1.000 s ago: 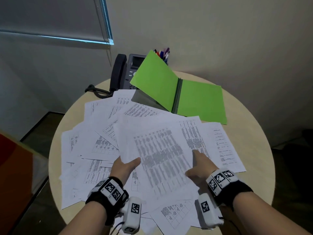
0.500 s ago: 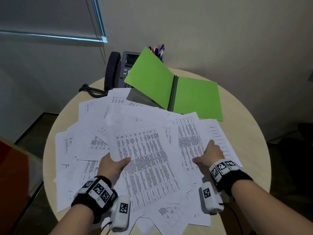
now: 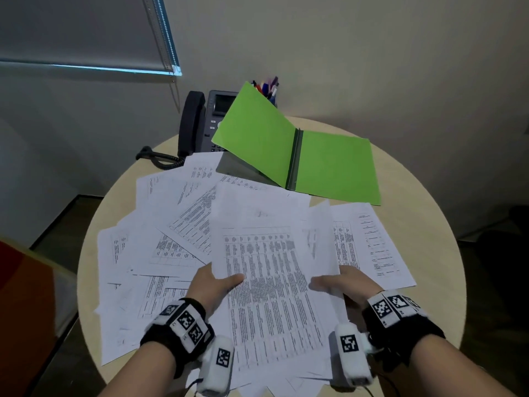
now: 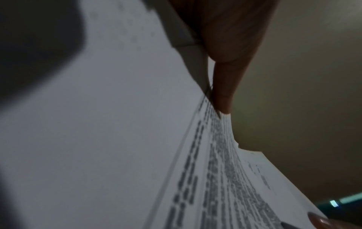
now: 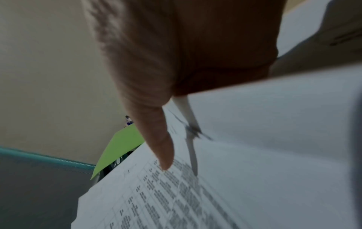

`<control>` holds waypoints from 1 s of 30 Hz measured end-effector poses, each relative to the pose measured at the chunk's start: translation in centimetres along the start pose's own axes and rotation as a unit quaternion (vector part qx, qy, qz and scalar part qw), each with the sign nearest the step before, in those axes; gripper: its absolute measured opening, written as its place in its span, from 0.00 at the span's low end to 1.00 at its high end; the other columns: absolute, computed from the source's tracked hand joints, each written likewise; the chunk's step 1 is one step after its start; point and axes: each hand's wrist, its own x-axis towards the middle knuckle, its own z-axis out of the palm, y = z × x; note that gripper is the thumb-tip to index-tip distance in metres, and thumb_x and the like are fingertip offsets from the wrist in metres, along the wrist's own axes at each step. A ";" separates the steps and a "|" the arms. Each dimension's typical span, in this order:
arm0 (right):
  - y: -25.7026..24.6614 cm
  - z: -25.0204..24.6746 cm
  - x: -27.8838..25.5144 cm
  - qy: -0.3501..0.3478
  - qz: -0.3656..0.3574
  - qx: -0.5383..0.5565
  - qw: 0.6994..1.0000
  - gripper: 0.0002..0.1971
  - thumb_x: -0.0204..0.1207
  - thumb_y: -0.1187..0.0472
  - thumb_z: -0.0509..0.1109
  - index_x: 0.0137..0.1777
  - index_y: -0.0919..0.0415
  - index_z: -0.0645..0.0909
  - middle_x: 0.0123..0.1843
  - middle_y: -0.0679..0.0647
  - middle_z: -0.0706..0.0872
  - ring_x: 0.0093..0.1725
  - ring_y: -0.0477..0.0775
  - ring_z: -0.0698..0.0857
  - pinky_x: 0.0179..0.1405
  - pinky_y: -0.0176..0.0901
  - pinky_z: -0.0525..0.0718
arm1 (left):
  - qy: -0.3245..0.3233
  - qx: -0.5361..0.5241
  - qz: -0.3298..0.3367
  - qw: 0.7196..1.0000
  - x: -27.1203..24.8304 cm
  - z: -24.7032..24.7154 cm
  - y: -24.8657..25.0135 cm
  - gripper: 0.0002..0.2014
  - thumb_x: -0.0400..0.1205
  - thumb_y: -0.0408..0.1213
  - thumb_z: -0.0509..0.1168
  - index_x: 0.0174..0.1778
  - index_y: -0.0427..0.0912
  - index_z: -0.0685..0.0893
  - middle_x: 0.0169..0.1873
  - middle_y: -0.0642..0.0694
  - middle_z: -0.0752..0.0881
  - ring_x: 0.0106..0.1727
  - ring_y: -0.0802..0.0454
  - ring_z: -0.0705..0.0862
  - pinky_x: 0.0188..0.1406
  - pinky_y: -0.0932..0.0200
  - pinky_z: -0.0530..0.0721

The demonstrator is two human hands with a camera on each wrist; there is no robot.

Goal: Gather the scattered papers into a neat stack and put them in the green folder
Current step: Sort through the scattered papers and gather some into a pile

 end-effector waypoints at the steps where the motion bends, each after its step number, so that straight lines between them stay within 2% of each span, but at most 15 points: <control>1: 0.2 0.1 0.1 -0.009 0.003 -0.005 1.000 0.13 0.70 0.67 0.77 0.54 0.68 0.86 0.49 0.61 0.92 0.46 0.54 0.91 0.44 0.41 0.87 | -0.002 0.012 0.008 1.000 -0.1 0.5 0.2 0.12 0.72 0.32 0.76 0.48 0.49 0.84 0.45 0.51 0.90 0.48 0.51 0.88 0.57 0.51 0.83; 5: 1.4 0.4 0.4 -0.011 0.022 -0.058 0.998 0.19 0.69 0.65 0.77 0.60 0.68 0.84 0.54 0.63 0.90 0.55 0.62 0.89 0.58 0.50 0.84 | -0.012 0.026 0.032 0.999 -0.5 2.0 0.6 0.09 0.74 0.37 0.74 0.43 0.56 0.83 0.43 0.51 0.90 0.49 0.50 0.88 0.50 0.53 0.85; 8: 2.3 0.0 0.9 0.020 0.017 -0.057 0.998 0.21 0.67 0.65 0.77 0.60 0.71 0.83 0.54 0.66 0.90 0.56 0.66 0.88 0.65 0.57 0.81 | 0.071 0.042 0.067 0.994 -0.1 1.9 0.8 0.05 0.75 0.39 0.71 0.44 0.53 0.84 0.41 0.44 0.89 0.43 0.49 0.87 0.51 0.46 0.86; 9: 2.6 -0.4 1.1 0.028 0.016 -0.041 0.999 0.23 0.65 0.65 0.77 0.61 0.70 0.83 0.53 0.64 0.90 0.55 0.65 0.88 0.65 0.59 0.81 | 0.108 0.079 0.087 0.987 0.2 1.4 0.9 0.05 0.76 0.38 0.69 0.46 0.50 0.84 0.44 0.43 0.88 0.46 0.48 0.85 0.53 0.47 0.84; 11: 2.7 -1.2 0.7 0.036 0.018 -0.014 0.999 0.25 0.62 0.65 0.76 0.61 0.67 0.82 0.52 0.63 0.91 0.53 0.65 0.89 0.64 0.63 0.81 | 0.146 0.194 0.137 0.960 1.1 0.3 1.0 0.12 0.77 0.36 0.68 0.56 0.45 0.84 0.56 0.43 0.83 0.61 0.45 0.80 0.63 0.51 0.77; 12: 2.7 -1.6 0.5 0.042 0.019 0.009 0.999 0.23 0.64 0.67 0.75 0.61 0.67 0.81 0.52 0.64 0.91 0.53 0.66 0.88 0.62 0.65 0.81 | 0.138 0.271 0.149 0.941 1.5 -0.2 0.9 0.18 0.76 0.35 0.68 0.63 0.44 0.81 0.65 0.42 0.78 0.70 0.43 0.74 0.70 0.51 0.72; 14: 2.6 -2.5 -0.1 0.058 0.026 0.046 0.997 0.18 0.70 0.73 0.71 0.60 0.67 0.81 0.52 0.67 0.90 0.53 0.69 0.88 0.60 0.69 0.81 | 0.078 0.417 0.111 0.898 2.2 -1.1 0.8 0.30 0.76 0.35 0.65 0.76 0.45 0.69 0.80 0.42 0.62 0.82 0.44 0.57 0.81 0.45 0.57; 16: 2.6 -3.5 -0.2 0.073 0.033 0.073 0.994 0.14 0.74 0.74 0.68 0.59 0.67 0.81 0.52 0.69 0.90 0.52 0.72 0.88 0.58 0.73 0.81 | 0.022 0.485 0.061 0.872 2.3 -1.5 0.5 0.35 0.77 0.40 0.62 0.82 0.49 0.58 0.83 0.46 0.52 0.85 0.48 0.48 0.82 0.43 0.44; 18: 2.8 -4.4 -0.1 0.079 0.039 0.113 0.990 0.14 0.74 0.75 0.67 0.59 0.68 0.81 0.53 0.71 0.89 0.52 0.74 0.88 0.58 0.77 0.79 | 0.008 0.521 0.065 0.851 2.1 -1.6 0.5 0.33 0.79 0.46 0.60 0.81 0.52 0.60 0.83 0.47 0.56 0.84 0.49 0.54 0.82 0.45 0.48; 20: 3.0 -5.3 0.0 0.090 0.035 0.135 0.986 0.18 0.71 0.73 0.70 0.62 0.69 0.80 0.54 0.71 0.89 0.54 0.74 0.87 0.61 0.77 0.77 | 0.016 0.540 0.097 0.836 1.6 -1.5 0.8 0.24 0.79 0.47 0.59 0.74 0.56 0.73 0.76 0.49 0.70 0.77 0.49 0.67 0.78 0.49 0.59; 23: 2.9 -6.2 -0.2 0.108 0.021 0.144 0.983 0.26 0.62 0.69 0.74 0.64 0.69 0.79 0.56 0.70 0.88 0.56 0.72 0.87 0.64 0.75 0.76 | 0.031 0.504 0.131 0.853 1.4 -1.6 1.1 0.16 0.79 0.42 0.59 0.60 0.57 0.85 0.63 0.52 0.82 0.68 0.50 0.76 0.70 0.51 0.66; 24: 2.9 -6.4 -0.3 0.106 0.015 0.148 0.983 0.26 0.62 0.70 0.74 0.63 0.69 0.79 0.56 0.70 0.88 0.56 0.73 0.87 0.63 0.74 0.77 | 0.040 0.490 0.141 0.859 1.6 -1.7 1.0 0.16 0.78 0.41 0.59 0.60 0.56 0.85 0.65 0.50 0.81 0.70 0.49 0.75 0.72 0.50 0.67; 26: 3.0 -6.6 -0.5 0.104 0.016 0.149 0.983 0.25 0.64 0.68 0.75 0.63 0.67 0.79 0.55 0.70 0.89 0.54 0.73 0.88 0.61 0.74 0.78 | 0.040 0.482 0.123 0.867 2.2 -2.1 0.8 0.22 0.78 0.44 0.58 0.69 0.54 0.78 0.76 0.46 0.70 0.79 0.46 0.65 0.78 0.46 0.59; 28: 3.4 -6.7 -0.2 0.099 0.012 0.142 0.985 0.32 0.56 0.64 0.80 0.64 0.65 0.79 0.55 0.69 0.89 0.53 0.73 0.88 0.62 0.76 0.77 | -0.001 0.503 0.074 0.861 2.3 -2.2 0.9 0.26 0.81 0.44 0.56 0.78 0.54 0.65 0.82 0.47 0.57 0.83 0.48 0.54 0.81 0.44 0.49; 30: 3.3 -6.4 -0.3 0.086 0.022 0.144 0.986 0.29 0.60 0.64 0.79 0.63 0.65 0.80 0.55 0.69 0.89 0.53 0.74 0.88 0.61 0.77 0.77 | -0.045 0.549 0.079 0.831 1.9 -2.0 1.2 0.25 0.84 0.43 0.53 0.79 0.55 0.64 0.82 0.47 0.58 0.82 0.47 0.59 0.81 0.46 0.57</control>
